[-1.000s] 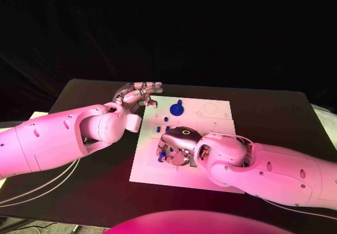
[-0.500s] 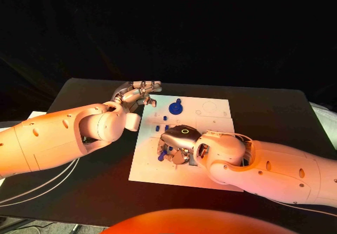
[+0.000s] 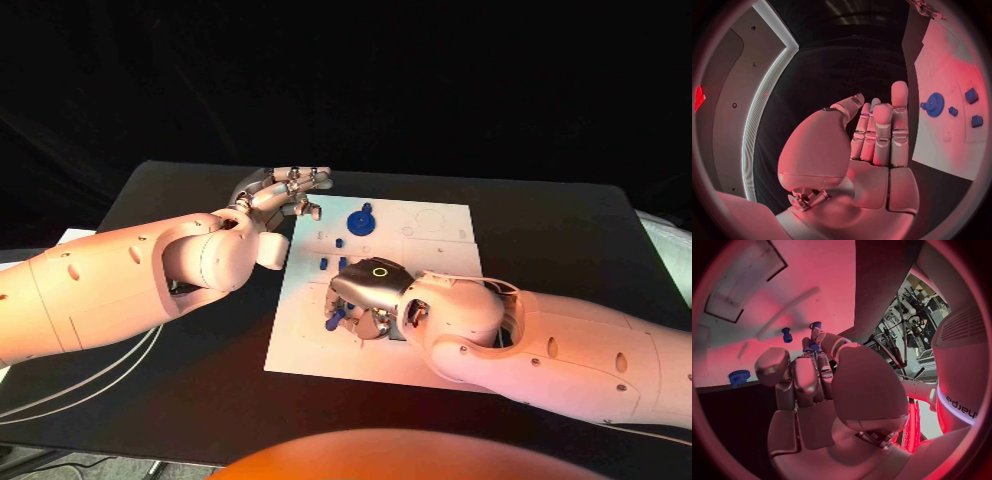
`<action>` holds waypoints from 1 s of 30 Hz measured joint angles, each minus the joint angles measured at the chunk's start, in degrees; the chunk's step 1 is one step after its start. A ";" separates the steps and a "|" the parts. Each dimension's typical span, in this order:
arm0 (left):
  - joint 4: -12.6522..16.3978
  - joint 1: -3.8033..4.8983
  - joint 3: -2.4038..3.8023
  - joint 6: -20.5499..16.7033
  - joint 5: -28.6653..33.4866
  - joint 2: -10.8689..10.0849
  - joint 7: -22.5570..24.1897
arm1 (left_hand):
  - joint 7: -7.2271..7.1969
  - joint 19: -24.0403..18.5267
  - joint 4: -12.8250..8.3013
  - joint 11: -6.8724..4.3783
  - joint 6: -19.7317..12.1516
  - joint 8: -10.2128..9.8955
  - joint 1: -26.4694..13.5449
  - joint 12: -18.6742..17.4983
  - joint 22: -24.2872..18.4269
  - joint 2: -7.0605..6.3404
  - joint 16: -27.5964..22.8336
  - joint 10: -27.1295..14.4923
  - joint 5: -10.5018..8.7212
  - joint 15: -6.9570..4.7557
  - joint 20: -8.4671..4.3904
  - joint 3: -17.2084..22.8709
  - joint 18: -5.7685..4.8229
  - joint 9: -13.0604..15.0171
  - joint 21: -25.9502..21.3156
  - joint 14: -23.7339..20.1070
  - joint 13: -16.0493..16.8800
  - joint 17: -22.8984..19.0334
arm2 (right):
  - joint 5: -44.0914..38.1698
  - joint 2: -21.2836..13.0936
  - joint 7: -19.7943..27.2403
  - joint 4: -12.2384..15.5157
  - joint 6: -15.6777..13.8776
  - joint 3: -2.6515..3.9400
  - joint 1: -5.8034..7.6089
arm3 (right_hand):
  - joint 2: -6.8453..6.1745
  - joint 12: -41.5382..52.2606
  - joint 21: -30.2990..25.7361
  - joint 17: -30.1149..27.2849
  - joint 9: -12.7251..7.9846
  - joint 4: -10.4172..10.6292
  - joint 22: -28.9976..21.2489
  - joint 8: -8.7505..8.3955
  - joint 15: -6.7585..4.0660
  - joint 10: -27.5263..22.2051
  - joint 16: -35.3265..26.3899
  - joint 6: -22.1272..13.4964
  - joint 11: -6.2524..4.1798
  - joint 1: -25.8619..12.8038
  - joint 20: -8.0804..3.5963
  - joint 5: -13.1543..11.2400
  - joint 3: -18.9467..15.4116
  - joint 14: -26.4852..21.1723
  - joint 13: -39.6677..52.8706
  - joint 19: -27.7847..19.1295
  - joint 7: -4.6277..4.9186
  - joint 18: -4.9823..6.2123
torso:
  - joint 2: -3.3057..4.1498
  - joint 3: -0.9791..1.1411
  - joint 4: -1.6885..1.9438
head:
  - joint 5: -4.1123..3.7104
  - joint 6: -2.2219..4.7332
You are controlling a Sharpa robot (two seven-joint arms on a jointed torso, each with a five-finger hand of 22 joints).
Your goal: Assemble the parts on the task board
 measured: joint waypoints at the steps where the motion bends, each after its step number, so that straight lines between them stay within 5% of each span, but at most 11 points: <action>1: -0.01 0.00 0.00 0.00 0.00 0.00 0.00 | 0.00 0.00 0.00 0.00 0.00 0.00 0.00 0.00 0.00 0.00 0.00 0.00 0.00 0.00 0.00 0.00 0.00 0.00 0.01 0.00 0.00 0.00 | -0.10 -0.01 -0.09 0.05 0.06 -0.03 -0.03 | 0.00 0.00 0.00 0.05 0.00 0.01 0.04 0.00 0.00 0.07 0.00 0.00 0.07 0.00 0.00 0.00 0.01 0.00 0.00 0.00 0.00 0.00 | 0.01 0.00 0.00 | 0.00 0.00; 30: 0.09 -0.02 0.00 0.08 -0.08 0.00 -0.12 | 0.00 0.00 0.00 0.08 0.00 0.00 0.00 0.23 -0.09 0.00 0.00 -0.33 0.00 0.00 0.00 0.00 0.00 0.00 -0.25 0.00 0.00 -0.15 | -1.87 1.75 -2.38 0.43 3.71 0.14 0.09 | 0.06 -0.93 0.23 -0.16 -0.22 0.72 0.10 -0.67 0.01 0.10 0.19 -0.56 0.08 -3.47 0.22 1.15 -1.71 0.01 0.12 -0.21 0.54 0.00 | 0.01 -0.05 0.01 | 0.04 -0.26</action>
